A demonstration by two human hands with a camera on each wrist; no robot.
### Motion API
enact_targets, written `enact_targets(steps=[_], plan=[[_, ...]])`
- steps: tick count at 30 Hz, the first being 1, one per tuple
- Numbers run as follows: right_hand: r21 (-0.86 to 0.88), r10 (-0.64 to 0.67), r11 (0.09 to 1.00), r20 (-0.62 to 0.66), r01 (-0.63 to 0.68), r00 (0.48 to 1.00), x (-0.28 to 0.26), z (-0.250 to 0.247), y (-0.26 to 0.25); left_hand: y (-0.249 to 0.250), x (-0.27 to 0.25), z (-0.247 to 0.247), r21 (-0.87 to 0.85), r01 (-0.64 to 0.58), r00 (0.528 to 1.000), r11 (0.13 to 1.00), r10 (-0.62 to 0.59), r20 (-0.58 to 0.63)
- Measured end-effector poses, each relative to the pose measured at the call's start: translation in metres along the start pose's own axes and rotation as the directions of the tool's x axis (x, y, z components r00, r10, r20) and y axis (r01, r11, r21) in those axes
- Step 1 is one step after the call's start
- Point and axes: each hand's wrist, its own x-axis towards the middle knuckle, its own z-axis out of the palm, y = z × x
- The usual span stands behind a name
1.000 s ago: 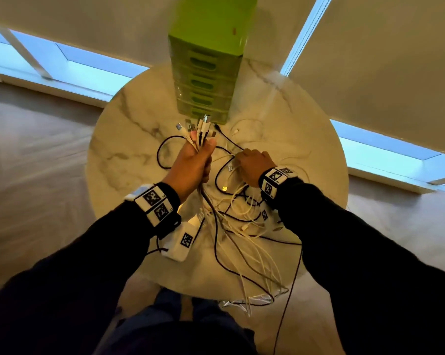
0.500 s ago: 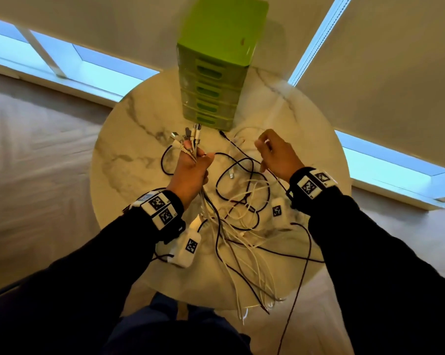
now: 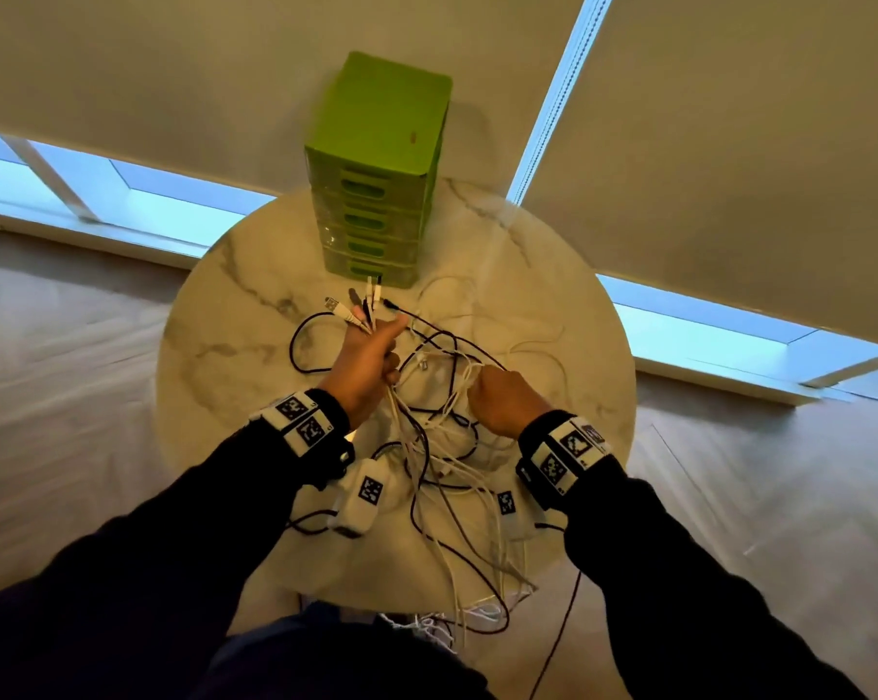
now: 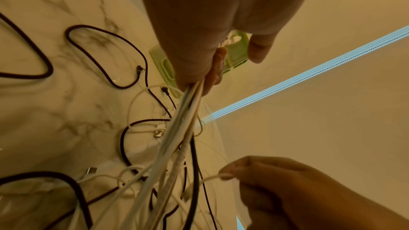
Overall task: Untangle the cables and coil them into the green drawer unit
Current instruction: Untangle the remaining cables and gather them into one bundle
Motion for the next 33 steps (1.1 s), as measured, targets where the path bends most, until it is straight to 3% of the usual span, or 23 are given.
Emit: enact_targets(steps=[2,5,8,11,14,17,20,23,25,27,33], plan=[[0.146,-0.089,0.983,-0.156,0.112,0.984,-0.009,-0.005,0.003,0.000,-0.004,0.000,0.018,-0.008,1.000,1.000,0.008,0.010],[0.455,-0.235,0.783,-0.414,0.424,0.879,-0.030,-0.016,-0.011,0.001,-0.017,0.005,-0.044,0.015,0.999,0.999,-0.014,0.031],[0.481,-0.312,0.672,-0.506,0.563,0.804,-0.050,-0.020,-0.034,0.004,-0.031,0.011,-0.118,0.020,0.994,0.993,-0.007,0.106],[0.383,-0.366,0.704,-0.526,0.598,0.768,-0.055,-0.005,-0.043,0.003,-0.037,0.013,-0.116,-0.029,0.984,0.993,0.048,0.169],[0.326,-0.406,0.734,-0.494,0.596,0.769,-0.053,0.013,-0.044,0.003,-0.044,0.015,-0.069,-0.088,0.981,0.994,0.098,0.168],[0.394,-0.402,0.700,-0.471,0.595,0.785,-0.055,0.026,-0.045,0.002,-0.049,0.014,-0.026,-0.126,0.982,0.992,0.128,0.137],[0.413,-0.389,0.710,-0.443,0.570,0.807,-0.057,0.034,-0.047,-0.003,-0.052,0.005,0.141,-0.180,0.976,0.973,0.159,0.152],[0.292,-0.366,0.803,-0.447,0.520,0.816,-0.055,0.042,-0.044,-0.002,-0.054,-0.001,0.255,-0.200,0.977,0.946,0.174,0.123],[0.266,-0.366,0.841,-0.359,0.470,0.859,-0.056,0.048,-0.036,0.005,-0.053,-0.002,0.224,-0.207,0.978,0.952,0.196,0.070],[0.387,-0.335,0.833,-0.214,0.395,0.917,-0.058,0.055,-0.025,0.014,-0.048,-0.004,0.192,-0.224,0.974,0.956,0.224,0.022],[0.491,-0.191,0.854,-0.008,0.170,0.982,-0.045,0.082,0.009,0.052,-0.046,-0.014,-0.068,-0.242,0.970,0.968,0.244,0.020]])
